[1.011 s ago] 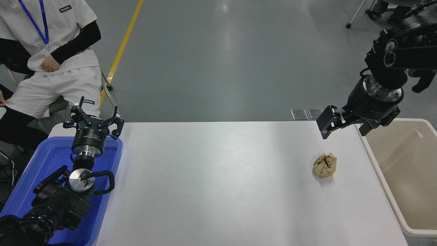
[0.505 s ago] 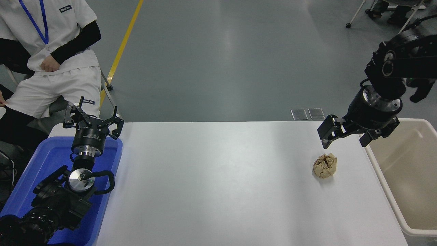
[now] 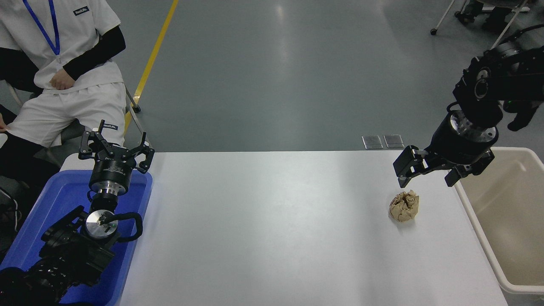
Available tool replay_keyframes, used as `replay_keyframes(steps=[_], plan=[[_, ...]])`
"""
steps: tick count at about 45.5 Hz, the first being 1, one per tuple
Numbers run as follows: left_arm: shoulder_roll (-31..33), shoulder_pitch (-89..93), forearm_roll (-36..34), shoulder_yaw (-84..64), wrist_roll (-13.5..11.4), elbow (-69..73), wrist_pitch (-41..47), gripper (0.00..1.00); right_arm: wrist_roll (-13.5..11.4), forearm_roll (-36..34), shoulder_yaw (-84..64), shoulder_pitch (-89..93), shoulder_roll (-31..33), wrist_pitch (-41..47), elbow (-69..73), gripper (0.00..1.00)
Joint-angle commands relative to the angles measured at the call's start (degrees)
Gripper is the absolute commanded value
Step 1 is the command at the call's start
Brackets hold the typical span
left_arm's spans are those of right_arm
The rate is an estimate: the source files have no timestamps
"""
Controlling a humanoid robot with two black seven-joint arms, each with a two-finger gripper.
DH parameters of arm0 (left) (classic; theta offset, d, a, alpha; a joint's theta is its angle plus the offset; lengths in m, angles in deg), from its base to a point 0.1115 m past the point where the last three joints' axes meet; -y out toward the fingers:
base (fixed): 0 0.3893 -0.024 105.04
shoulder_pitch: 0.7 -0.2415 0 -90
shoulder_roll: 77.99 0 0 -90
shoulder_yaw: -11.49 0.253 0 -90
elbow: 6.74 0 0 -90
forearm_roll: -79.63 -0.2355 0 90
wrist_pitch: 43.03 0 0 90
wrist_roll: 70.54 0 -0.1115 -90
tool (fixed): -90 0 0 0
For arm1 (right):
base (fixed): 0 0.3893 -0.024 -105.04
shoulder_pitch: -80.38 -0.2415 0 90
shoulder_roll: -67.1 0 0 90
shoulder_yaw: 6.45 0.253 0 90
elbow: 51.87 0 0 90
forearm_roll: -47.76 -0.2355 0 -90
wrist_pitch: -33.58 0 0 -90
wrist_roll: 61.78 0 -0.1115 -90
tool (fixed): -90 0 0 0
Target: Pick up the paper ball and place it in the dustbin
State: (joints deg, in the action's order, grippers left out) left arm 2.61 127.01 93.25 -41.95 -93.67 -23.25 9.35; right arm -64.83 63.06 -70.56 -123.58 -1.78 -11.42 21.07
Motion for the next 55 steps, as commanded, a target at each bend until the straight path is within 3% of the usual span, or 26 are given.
replay_keyframes(steps=[1, 34, 55], plan=[[0.0, 0.0, 0.0, 0.0, 0.0, 0.0, 0.0, 0.99, -0.1, 0.4, -0.2, 5.7, 0.0, -0.3, -1.7, 1.0], [0.0, 0.0, 0.0, 0.0, 0.0, 0.0, 0.0, 0.99, 0.0, 3.6, 1.4, 18.0, -0.1, -25.4, -4.6, 1.0], [0.0, 0.0, 0.0, 0.0, 0.0, 0.0, 0.0, 0.99, 0.0, 7.7, 7.7, 28.5, -0.3, -27.8, -16.1, 1.0]])
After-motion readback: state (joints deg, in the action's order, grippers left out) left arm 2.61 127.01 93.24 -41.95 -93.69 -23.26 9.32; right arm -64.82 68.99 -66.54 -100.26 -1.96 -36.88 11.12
